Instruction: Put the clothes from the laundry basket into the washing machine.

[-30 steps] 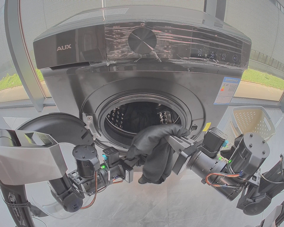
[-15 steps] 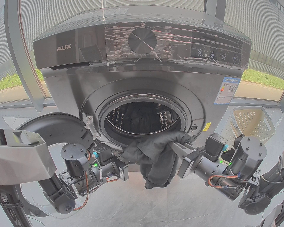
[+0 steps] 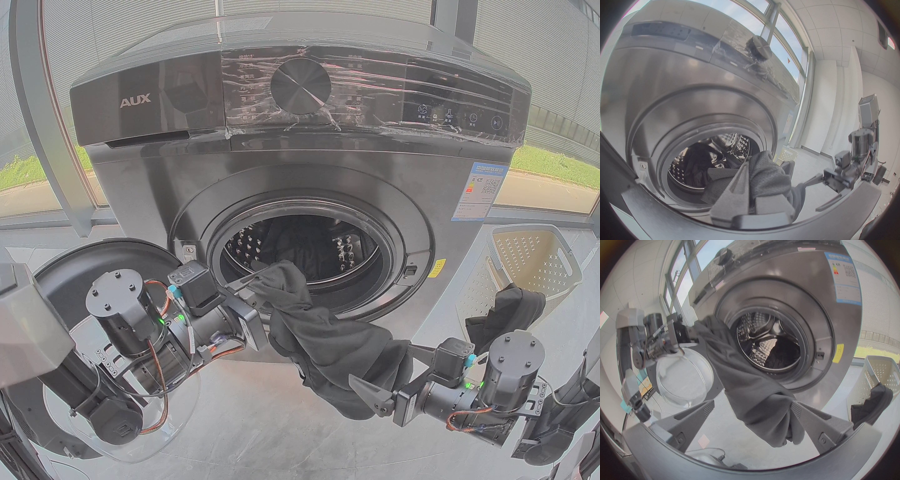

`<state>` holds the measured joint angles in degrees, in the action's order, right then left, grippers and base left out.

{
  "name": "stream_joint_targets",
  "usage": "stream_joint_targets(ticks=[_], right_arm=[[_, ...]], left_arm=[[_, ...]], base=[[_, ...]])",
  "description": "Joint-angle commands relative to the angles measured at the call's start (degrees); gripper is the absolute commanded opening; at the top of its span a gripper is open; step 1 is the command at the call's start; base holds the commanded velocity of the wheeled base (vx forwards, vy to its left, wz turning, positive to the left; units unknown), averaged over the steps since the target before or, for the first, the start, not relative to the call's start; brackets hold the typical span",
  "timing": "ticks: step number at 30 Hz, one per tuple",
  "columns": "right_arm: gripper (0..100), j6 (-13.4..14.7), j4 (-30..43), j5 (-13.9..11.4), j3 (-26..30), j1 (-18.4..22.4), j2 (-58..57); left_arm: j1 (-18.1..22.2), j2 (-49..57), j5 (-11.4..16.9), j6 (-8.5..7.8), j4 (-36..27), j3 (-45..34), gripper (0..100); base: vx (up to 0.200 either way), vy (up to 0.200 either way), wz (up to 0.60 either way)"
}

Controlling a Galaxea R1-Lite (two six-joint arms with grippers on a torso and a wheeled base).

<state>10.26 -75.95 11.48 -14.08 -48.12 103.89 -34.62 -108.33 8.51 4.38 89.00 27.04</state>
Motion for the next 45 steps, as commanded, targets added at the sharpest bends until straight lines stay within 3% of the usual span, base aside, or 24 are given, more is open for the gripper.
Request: stream_joint_targets(ticks=[1,11,31,45], right_arm=[[100,-0.07,1.24,0.21,2.30,0.39,1.93],[100,-0.07,1.42,0.03,4.94,-0.14,3.78],[100,-0.95,-3.86,-0.50,-11.67,-1.37,8.70],[100,-1.30,-4.82,0.12,-15.71,0.13,9.58]], left_arm=[[-0.45,2.07,-0.07,0.02,0.03,1.00,0],[-1.24,3.03,-0.34,0.37,0.03,1.44,0],[-3.17,2.59,-0.51,-0.33,-1.64,-0.41,0],[-4.31,2.94,0.02,-0.42,-0.59,-0.76,0]], base=[[0.000,0.000,0.00],[0.000,0.000,0.00],[0.000,0.000,0.00],[0.000,0.000,0.00]])
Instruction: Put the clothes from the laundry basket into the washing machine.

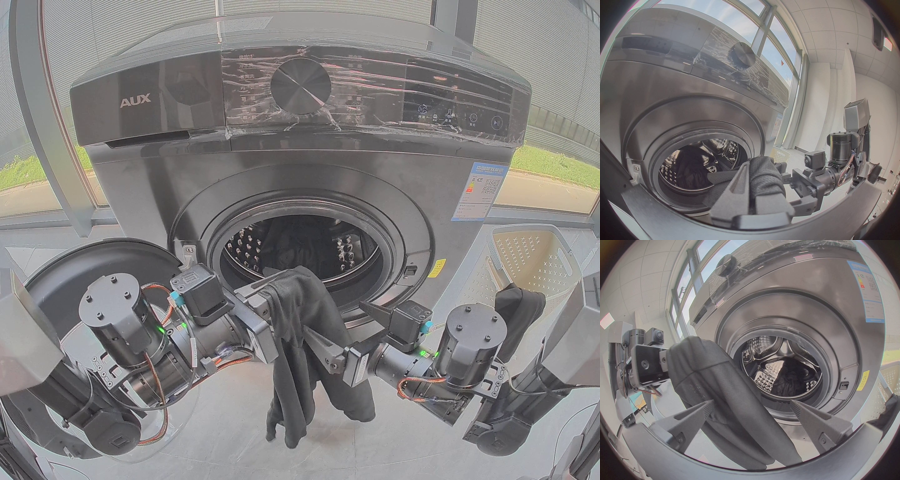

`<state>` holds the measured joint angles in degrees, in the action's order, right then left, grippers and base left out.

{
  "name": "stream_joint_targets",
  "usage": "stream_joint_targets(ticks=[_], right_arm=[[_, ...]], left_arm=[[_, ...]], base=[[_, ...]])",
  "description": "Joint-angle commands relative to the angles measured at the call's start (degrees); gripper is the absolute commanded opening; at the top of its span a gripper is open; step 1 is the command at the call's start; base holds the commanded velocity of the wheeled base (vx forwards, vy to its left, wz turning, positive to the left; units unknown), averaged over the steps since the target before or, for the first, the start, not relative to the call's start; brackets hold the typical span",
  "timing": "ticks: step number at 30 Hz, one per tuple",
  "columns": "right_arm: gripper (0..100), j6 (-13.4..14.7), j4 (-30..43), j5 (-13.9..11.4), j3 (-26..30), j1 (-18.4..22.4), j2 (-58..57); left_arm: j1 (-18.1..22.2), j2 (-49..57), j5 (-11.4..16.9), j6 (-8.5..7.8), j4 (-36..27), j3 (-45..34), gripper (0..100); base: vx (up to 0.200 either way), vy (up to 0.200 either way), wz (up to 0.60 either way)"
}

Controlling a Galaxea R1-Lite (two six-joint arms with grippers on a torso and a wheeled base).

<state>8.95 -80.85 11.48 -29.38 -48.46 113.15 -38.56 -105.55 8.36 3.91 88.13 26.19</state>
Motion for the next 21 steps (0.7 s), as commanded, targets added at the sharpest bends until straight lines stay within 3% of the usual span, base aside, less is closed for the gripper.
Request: stream_joint_targets(ticks=[1,6,8,10,11,16,21], right_arm=[[100,0.02,0.08,0.21,-0.15,0.82,0.23],[100,0.10,0.16,0.12,1.17,2.40,0.14],[100,0.02,0.43,-0.67,3.54,4.25,-0.04],[100,0.02,0.43,-0.76,3.72,4.34,-0.04],[100,0.02,-0.01,-2.69,5.74,5.30,0.23],[100,-0.77,-0.45,-6.12,8.46,8.64,1.54],[100,-1.65,-3.70,-9.46,10.48,11.37,5.24]], left_arm=[[-0.29,0.25,0.25,0.04,0.29,0.27,0],[-0.29,0.69,0.78,0.13,0.64,0.62,0],[-0.29,1.57,3.33,0.04,0.64,0.53,0],[-0.38,1.66,3.68,0.04,0.64,0.53,0],[-0.38,2.54,5.70,-0.13,0.64,0.45,0],[-0.29,4.82,8.86,0.04,0.64,0.01,0],[-0.38,5.61,9.74,-0.05,0.64,-0.08,0]], base=[[0.000,0.000,0.00],[0.000,0.000,0.00],[0.000,0.000,0.00],[0.000,0.000,0.00],[0.000,0.000,0.00],[0.000,0.000,0.00],[0.000,0.000,0.00]])
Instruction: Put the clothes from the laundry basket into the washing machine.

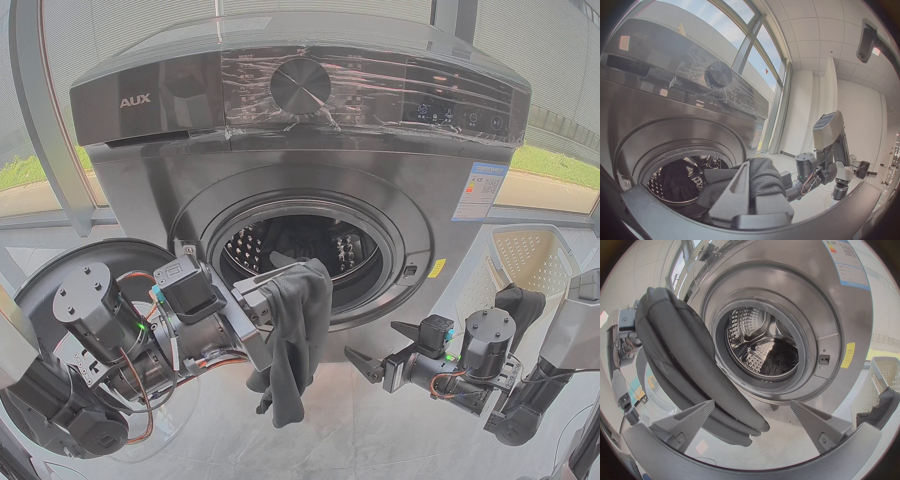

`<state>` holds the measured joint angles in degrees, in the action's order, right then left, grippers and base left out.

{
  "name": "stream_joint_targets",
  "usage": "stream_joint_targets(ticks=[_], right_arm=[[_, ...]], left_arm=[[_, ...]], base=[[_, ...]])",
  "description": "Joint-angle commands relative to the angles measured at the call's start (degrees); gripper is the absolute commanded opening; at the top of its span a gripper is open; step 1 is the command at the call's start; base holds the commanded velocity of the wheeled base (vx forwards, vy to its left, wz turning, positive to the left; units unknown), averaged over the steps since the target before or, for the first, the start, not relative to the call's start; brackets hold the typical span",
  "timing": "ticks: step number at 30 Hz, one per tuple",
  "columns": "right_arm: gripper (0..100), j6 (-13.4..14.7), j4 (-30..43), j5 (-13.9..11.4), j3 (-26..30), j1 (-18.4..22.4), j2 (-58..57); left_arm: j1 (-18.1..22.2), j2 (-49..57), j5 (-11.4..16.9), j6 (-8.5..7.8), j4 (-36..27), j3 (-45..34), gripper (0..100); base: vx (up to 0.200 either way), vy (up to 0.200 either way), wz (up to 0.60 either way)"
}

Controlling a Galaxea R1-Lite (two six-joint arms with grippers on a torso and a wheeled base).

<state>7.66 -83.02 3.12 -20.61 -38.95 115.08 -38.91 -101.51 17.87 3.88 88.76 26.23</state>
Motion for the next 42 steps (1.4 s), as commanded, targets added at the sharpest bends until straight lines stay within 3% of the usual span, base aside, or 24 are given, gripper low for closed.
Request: stream_joint_targets(ticks=[1,4,8,9,12,21,25,42], right_arm=[[100,-0.36,-2.41,-1.36,2.07,2.12,4.36],[100,-0.71,-4.35,-1.71,2.25,2.83,7.79],[100,-0.89,-5.49,-4.09,2.42,3.44,9.81],[100,-1.06,-5.58,-6.20,2.68,4.67,10.69],[100,-0.98,-5.58,-8.48,2.68,4.94,12.27],[100,-2.47,-5.66,-10.59,-0.04,4.67,17.28],[100,-2.56,-5.58,-13.23,-3.47,4.14,20.01],[100,-2.82,-5.58,-14.81,-7.51,3.70,24.14]], left_arm=[[-0.02,1.67,0.23,-0.10,0.01,-0.04,0],[-0.11,2.19,1.11,-0.10,0.01,-0.13,0],[-0.02,3.16,2.61,0.43,0.01,-0.57,0],[-0.02,3.34,2.96,0.43,0.01,-0.75,0],[-0.02,3.86,2.96,0.43,0.01,-1.01,0],[-0.02,3.95,2.96,0.52,0.01,-1.01,0],[-0.11,3.95,2.96,0.52,0.01,-1.01,0],[-0.02,4.13,2.96,0.52,0.01,-0.92,0]], base=[[0.000,0.000,0.00],[0.000,0.000,0.00],[0.000,0.000,0.00],[0.000,0.000,0.00],[0.000,0.000,0.00],[0.000,0.000,0.00],[0.000,0.000,0.00],[0.000,0.000,0.00]])
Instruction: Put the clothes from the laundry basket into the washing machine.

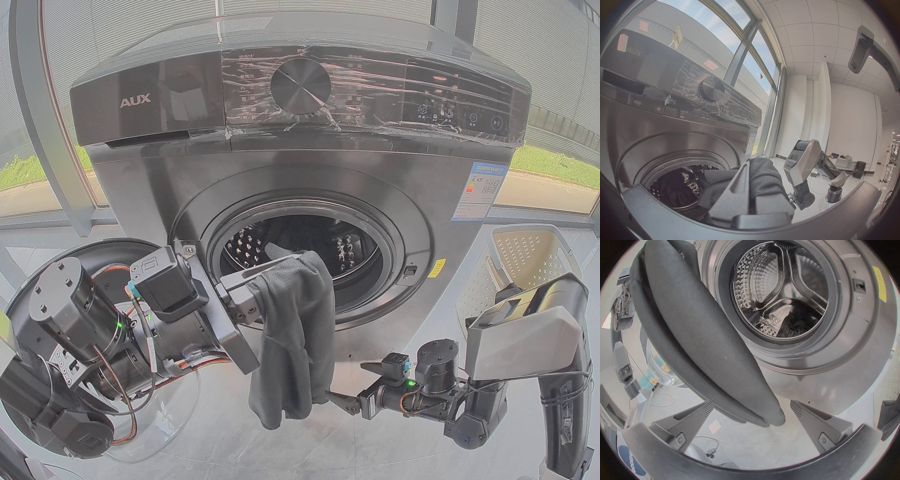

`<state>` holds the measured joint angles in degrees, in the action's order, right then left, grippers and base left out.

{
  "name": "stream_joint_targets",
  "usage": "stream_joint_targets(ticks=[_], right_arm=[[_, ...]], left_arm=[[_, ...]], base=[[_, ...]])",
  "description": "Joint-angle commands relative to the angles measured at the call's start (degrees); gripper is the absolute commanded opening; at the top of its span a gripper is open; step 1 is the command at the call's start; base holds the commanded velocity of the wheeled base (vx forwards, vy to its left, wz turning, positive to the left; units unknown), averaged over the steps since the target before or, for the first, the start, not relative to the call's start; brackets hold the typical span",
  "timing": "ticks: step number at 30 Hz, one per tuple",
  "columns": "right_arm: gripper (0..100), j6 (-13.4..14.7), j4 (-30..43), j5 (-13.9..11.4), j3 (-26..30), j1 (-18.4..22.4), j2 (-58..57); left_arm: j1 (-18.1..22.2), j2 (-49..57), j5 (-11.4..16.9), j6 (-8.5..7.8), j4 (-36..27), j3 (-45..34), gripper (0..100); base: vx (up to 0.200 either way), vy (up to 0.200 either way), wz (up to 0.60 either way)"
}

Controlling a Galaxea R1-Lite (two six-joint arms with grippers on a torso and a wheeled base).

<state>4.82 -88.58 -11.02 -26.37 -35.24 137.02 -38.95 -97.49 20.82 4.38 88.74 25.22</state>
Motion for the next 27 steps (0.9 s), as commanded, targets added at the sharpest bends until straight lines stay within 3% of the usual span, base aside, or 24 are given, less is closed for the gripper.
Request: stream_joint_targets(ticks=[1,8,15,16,21,24,27], right_arm=[[100,0.02,-0.02,-1.11,-2.20,0.00,2.81],[100,0.02,0.07,-3.13,-8.52,0.09,7.38],[100,0.11,-0.10,-3.04,-12.83,-1.06,9.32],[0,0.11,-0.10,-3.04,-12.83,-1.06,9.23],[0,-0.16,-0.10,-2.78,-11.78,-0.53,7.91],[0,-2.44,-0.10,-2.51,-7.47,0.35,3.34],[0,-2.71,-0.10,-1.72,-4.13,1.32,-0.97]], left_arm=[[0.01,0.11,0.01,0.11,0.03,0.18,0],[-0.07,1.16,0.01,0.19,-0.05,0.44,0],[0.01,1.25,-0.08,0.28,-0.05,0.18,0],[0.01,1.25,-0.17,0.28,-0.05,0.18,0],[0.72,1.07,-0.61,0.28,-0.05,-0.17,0],[0.89,1.07,-0.78,0.28,-0.05,-0.61,0],[1.16,1.16,-0.78,0.37,0.03,-1.05,0]], base=[[0.000,0.000,0.00],[0.000,0.000,0.00],[0.000,0.000,0.00],[0.000,0.000,0.00],[0.000,0.000,0.00],[0.000,0.000,0.00],[0.000,0.000,0.00]])
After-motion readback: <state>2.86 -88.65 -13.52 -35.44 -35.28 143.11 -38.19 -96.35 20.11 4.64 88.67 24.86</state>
